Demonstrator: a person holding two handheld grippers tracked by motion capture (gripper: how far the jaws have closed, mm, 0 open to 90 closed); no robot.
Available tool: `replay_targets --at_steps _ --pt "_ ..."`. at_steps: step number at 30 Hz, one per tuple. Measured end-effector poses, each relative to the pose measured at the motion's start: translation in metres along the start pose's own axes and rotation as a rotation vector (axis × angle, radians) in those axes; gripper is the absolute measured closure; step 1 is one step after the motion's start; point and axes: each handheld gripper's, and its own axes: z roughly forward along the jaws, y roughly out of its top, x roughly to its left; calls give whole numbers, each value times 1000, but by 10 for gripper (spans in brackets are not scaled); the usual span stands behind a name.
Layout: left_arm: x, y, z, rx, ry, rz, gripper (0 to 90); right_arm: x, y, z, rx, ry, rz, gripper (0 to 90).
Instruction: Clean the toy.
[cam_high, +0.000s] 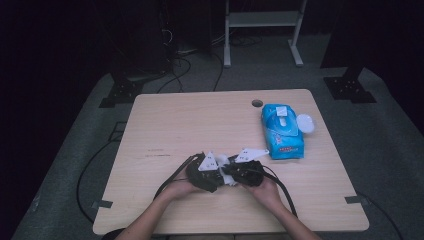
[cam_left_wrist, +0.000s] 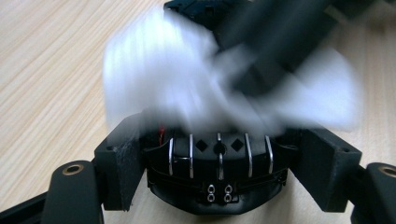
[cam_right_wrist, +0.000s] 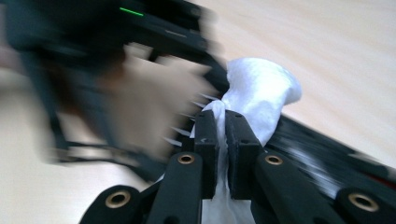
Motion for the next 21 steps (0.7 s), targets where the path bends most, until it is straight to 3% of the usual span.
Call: replay_targets --at_steps 1,3,4,7,8,11,15,16,18,21 --pt "0 0 0 2 2 3 246 4 1 3 -8 35 -5 838" --pt "1 0 0 0 -3 -5 247 11 5 6 11 -5 -72 838" --pt "1 0 0 -1 -4 -7 246 10 7 6 17 -32 -77 838" --pt "1 1 0 1 -4 -22 246 -8 6 4 17 -98 -41 838" --pt "1 1 0 1 -4 -20 247 -14 6 2 15 -110 11 840" --pt "2 2 -1 -4 -5 -21 246 -17 8 2 13 -90 78 842" --pt "1 1 0 6 -2 -21 247 0 16 15 11 -53 29 841" --pt "2 1 -1 5 -1 -26 247 1 19 19 13 -51 11 841" --pt "5 0 -1 0 1 -40 247 -5 23 20 15 -54 20 841" --pt "4 0 -1 -2 3 -36 247 -14 24 18 45 -188 11 841"
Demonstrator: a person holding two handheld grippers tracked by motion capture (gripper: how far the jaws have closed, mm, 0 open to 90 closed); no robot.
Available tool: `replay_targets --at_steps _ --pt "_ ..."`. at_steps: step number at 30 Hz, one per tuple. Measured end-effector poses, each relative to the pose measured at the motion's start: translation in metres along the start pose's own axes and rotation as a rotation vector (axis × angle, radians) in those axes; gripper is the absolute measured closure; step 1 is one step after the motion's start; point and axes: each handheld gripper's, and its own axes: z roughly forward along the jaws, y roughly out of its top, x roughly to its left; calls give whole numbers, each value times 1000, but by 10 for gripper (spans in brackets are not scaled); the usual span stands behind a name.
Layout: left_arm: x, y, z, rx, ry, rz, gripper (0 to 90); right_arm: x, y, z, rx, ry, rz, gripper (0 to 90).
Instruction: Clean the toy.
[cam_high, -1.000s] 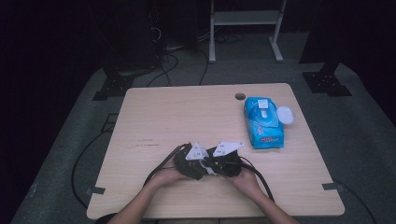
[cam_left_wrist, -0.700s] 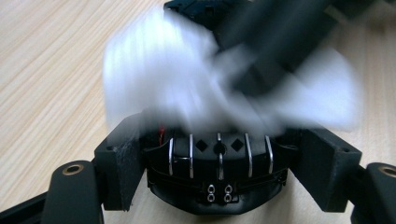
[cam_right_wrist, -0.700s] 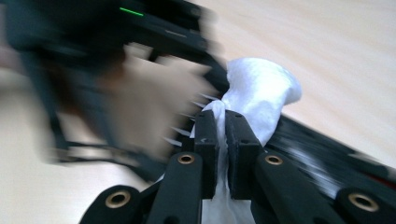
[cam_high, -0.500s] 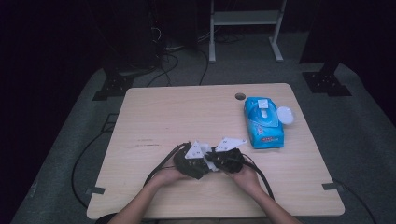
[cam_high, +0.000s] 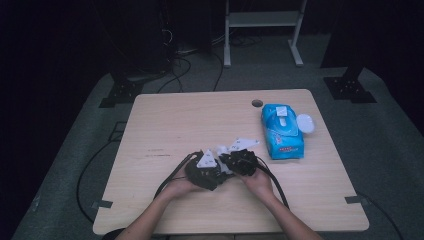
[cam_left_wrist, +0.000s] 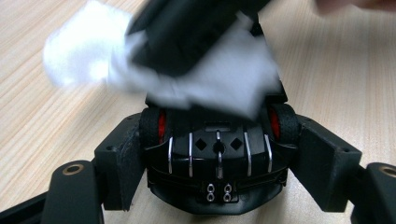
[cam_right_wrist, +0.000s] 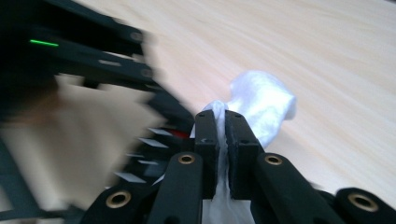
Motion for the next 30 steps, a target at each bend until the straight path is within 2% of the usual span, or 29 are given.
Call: replay_targets --at_steps 2,5,8,11,14,16,17,19,23,26,30 --pt "0 0 0 -3 1 5 246 -5 -1 -1 4 26 55 840" --pt "0 1 0 -11 -8 3 247 3 1 -2 -26 112 66 840" --pt "1 -2 1 9 -12 -1 246 9 4 3 -1 93 18 840" --pt "5 -5 2 38 -19 -31 224 3 1 5 19 89 56 840" --pt "10 -8 3 63 -46 -79 206 1 -3 3 23 75 39 840" --pt "10 -9 3 73 -53 -82 229 0 -3 2 32 62 30 840" --pt "9 -9 3 72 -53 -79 235 0 -2 2 39 49 20 840" --pt "8 -9 3 71 -53 -65 241 -2 -1 1 46 41 33 840" --pt "6 -7 4 73 -39 -44 243 3 3 5 53 64 45 839" --pt "3 -6 2 57 -21 -17 243 10 9 10 42 84 49 840" --pt "0 -5 2 59 0 1 243 15 14 14 46 80 15 840"
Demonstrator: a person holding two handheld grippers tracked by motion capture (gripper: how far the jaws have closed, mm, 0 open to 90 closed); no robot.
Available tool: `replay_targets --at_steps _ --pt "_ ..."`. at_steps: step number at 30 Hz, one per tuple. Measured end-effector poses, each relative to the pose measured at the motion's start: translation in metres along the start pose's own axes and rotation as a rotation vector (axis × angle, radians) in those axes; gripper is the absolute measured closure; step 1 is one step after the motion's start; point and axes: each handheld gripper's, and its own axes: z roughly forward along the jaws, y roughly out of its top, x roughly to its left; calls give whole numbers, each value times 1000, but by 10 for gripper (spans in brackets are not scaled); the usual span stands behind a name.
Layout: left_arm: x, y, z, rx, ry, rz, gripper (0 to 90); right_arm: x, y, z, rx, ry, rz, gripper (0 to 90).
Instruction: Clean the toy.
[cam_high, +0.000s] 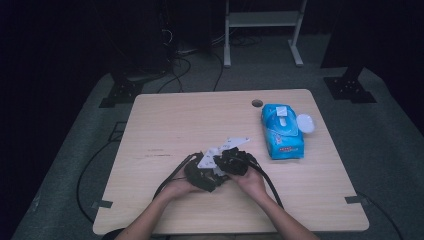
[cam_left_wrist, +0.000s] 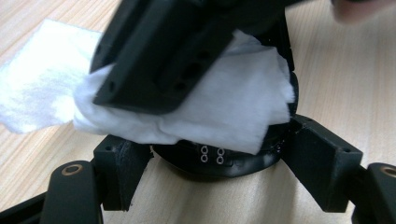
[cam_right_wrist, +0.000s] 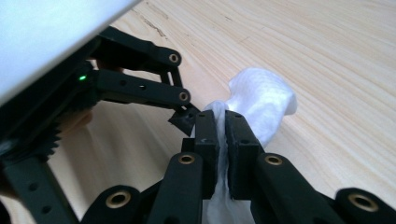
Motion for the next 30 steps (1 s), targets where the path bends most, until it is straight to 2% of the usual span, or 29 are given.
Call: replay_targets --at_steps 2,3,4,5,6,7,9,11,12,14,15,17,19,22,23,24,27,30 --pt "0 -1 -1 0 11 0 243 -6 -1 -2 1 -17 11 840" --pt "1 -1 -2 -3 10 0 274 -10 -3 -4 4 -34 15 839" --pt "1 -3 -3 -15 11 4 331 -15 -5 -7 5 -48 26 837" --pt "2 -5 -5 -38 8 14 444 -19 -7 -11 -1 -58 35 837" --pt "3 -5 -6 -49 -8 -7 470 -26 -9 -16 8 -85 44 837" --pt "4 -4 -5 -45 -25 -34 404 -31 -12 -19 6 -81 67 837" --pt "6 1 -4 -36 -15 -50 270 -37 -18 -23 -3 -59 94 838" --pt "8 4 -3 -51 -19 -58 216 -36 -21 -23 3 -45 94 838" --pt "8 5 -2 -57 -25 -64 199 -34 -22 -23 0 -23 77 838" --pt "6 6 1 -65 -47 -65 187 -28 -22 -28 -16 -32 41 838" --pt "5 7 2 -60 -49 -56 178 -28 -21 -33 -47 -21 48 838" --pt "2 8 3 -63 -58 -48 167 -29 -20 -44 -59 -38 35 838" --pt "0 9 4 -66 -64 -40 165 -37 -23 -56 -55 -85 19 838" --pt "-2 11 8 -62 -77 -42 150 -55 -33 -66 -32 -113 59 838" --pt "-2 12 8 -60 -78 -37 149 -60 -39 -67 -3 -106 86 838" --pt "-3 12 9 -62 -77 -39 142 -61 -43 -67 7 -111 85 838" --pt "-6 15 13 -61 -74 -34 130 -58 -52 -65 -2 -117 79 839" --pt "-10 17 17 -52 -67 -12 120 -52 -54 -60 -13 -94 82 843"
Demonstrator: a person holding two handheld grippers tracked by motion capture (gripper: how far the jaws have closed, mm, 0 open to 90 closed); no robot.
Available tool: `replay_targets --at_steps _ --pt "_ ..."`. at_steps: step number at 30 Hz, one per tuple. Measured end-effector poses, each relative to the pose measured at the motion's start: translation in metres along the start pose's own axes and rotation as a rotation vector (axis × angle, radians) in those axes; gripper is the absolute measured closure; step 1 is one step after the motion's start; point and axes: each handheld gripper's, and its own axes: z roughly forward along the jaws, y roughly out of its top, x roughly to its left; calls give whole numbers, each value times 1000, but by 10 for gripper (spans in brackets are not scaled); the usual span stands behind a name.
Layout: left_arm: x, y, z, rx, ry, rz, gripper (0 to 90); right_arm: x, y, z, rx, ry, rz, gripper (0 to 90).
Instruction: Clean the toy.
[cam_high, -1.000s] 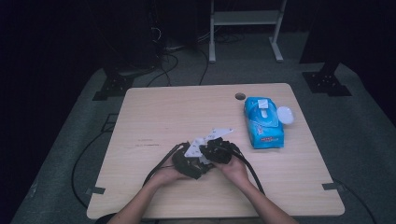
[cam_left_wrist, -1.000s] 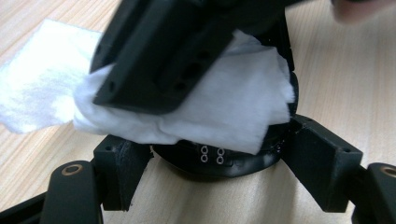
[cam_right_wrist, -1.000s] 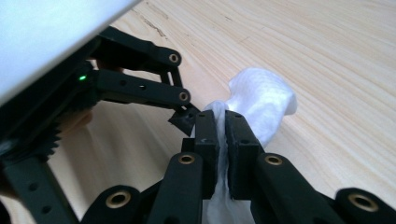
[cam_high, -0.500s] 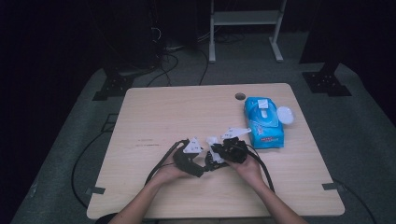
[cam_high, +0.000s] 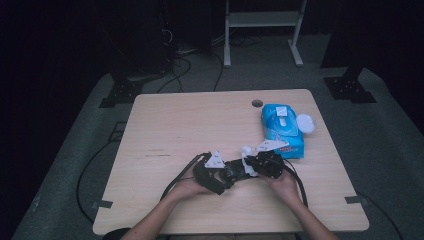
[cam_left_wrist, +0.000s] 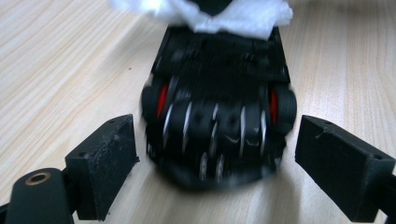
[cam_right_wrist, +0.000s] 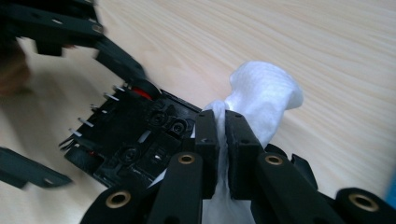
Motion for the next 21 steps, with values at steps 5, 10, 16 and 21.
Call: replay_targets --at_steps 5,10,16,21 --pt "-1 -2 2 34 -9 15 200 14 2 7 7 46 -40 843" --pt "-1 -4 -3 36 23 53 225 23 8 10 2 69 -53 843" --pt "5 -6 -10 17 33 42 226 39 26 29 -47 124 -47 843" --pt "14 -11 -19 8 -5 -18 225 36 24 37 -25 127 -55 842"
